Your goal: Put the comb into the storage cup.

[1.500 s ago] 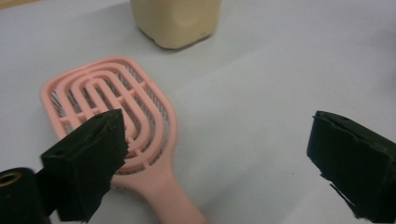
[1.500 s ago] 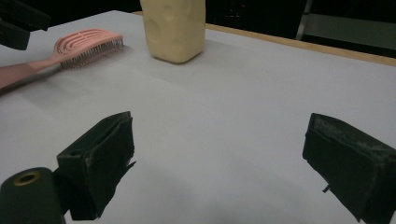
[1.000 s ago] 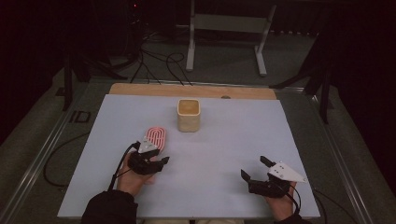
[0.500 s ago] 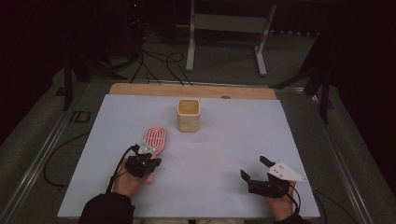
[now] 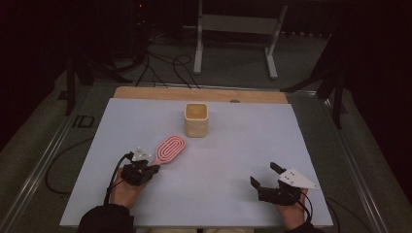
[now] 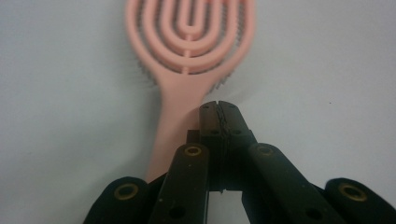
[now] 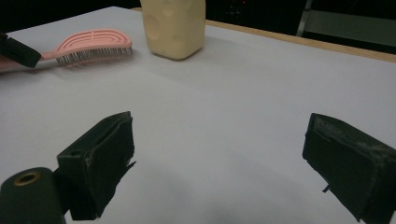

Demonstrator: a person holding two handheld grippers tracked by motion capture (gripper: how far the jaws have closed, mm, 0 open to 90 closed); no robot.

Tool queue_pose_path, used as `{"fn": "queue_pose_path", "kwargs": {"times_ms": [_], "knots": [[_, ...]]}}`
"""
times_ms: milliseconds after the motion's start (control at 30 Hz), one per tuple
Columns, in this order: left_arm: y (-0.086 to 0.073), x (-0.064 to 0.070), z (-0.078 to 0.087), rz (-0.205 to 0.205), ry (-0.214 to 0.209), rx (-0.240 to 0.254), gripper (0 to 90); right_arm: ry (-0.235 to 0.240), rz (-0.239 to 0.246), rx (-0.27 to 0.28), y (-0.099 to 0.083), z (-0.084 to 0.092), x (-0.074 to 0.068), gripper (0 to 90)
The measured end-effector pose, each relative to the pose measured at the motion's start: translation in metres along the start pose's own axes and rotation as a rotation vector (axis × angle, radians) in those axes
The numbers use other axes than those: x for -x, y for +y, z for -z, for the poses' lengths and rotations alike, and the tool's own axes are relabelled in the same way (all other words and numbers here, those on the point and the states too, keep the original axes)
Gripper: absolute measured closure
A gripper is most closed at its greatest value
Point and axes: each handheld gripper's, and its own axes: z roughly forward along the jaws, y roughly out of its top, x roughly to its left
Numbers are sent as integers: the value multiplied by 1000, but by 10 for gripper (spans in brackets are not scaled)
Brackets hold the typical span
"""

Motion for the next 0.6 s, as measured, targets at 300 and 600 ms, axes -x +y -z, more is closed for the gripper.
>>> {"fn": "queue_pose_path", "kwargs": {"times_ms": [300,600], "knots": [[0,5,-2,-19,-10,7,900,1,1,-1,0,0,0,87],[2,8,30,-65,-15,201,563,4,1,6,1,1,0,87]]}}
